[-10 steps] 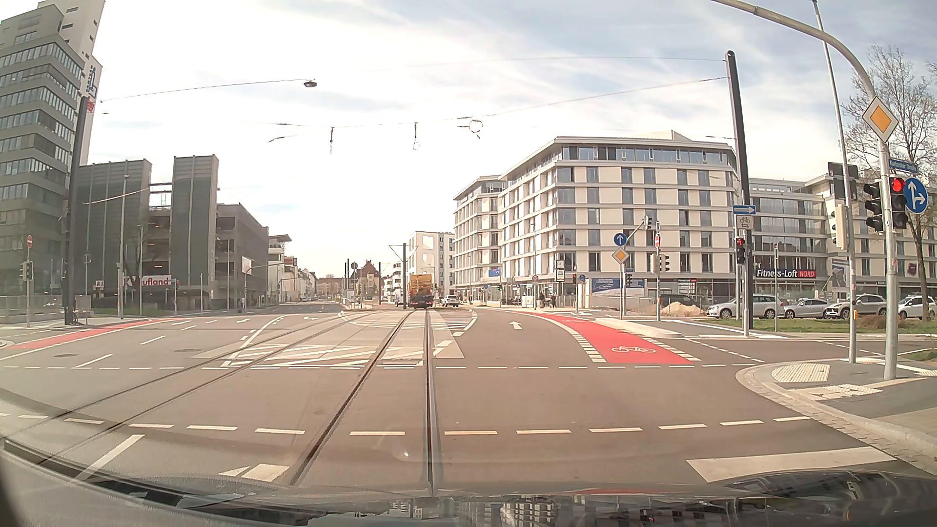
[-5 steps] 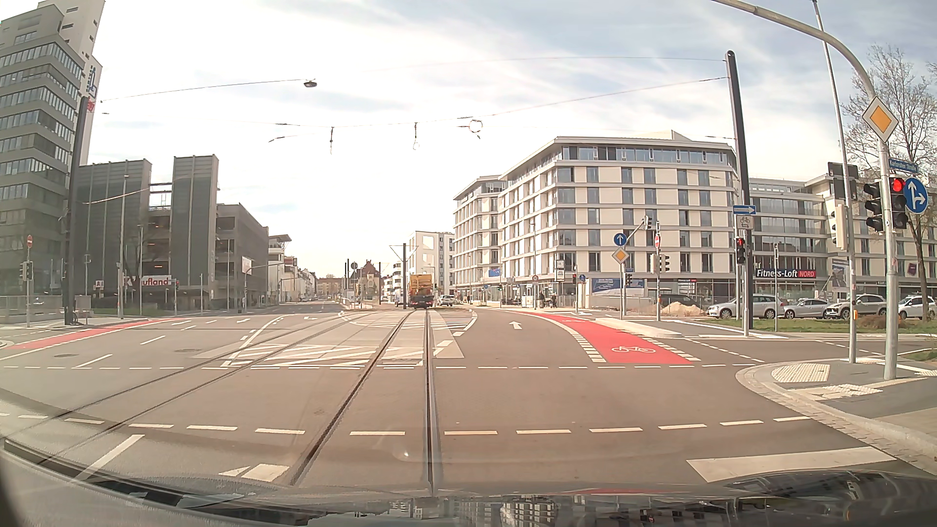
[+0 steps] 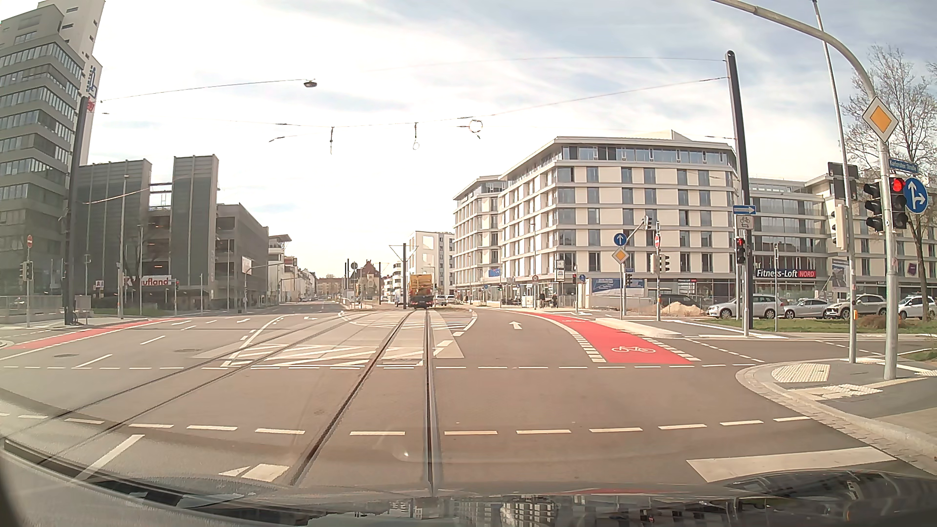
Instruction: Follow the waypoints while adhering to traffic rules and regulations
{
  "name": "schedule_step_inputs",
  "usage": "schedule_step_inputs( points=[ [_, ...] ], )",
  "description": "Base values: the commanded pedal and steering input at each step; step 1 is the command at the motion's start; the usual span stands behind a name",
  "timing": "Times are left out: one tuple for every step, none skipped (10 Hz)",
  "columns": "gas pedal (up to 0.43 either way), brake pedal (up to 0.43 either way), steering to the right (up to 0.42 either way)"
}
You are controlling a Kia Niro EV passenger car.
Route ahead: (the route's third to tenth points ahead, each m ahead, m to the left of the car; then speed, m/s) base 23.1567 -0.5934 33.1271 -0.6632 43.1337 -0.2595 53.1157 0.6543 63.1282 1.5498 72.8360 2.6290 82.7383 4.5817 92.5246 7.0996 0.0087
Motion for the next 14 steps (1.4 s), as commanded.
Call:
schedule_step_inputs(
  points=[
    [0.0,0.189,0.064],
    [0.0,0.195,0.065],
    [0.0,0.201,0.066],
    [0.0,0.195,0.065],
    [0.0,0.195,0.065],
    [0.0,0.201,0.066],
    [0.0,0.201,0.066],
    [0.0,0.195,0.065],
    [0.0,0.201,0.065],
    [0.0,0.195,0.065],
    [0.0,0.201,0.066],
    [0.0,0.201,0.066],
    [0.0,0.201,0.066],
    [0.0,0.195,0.065]
  ],
)
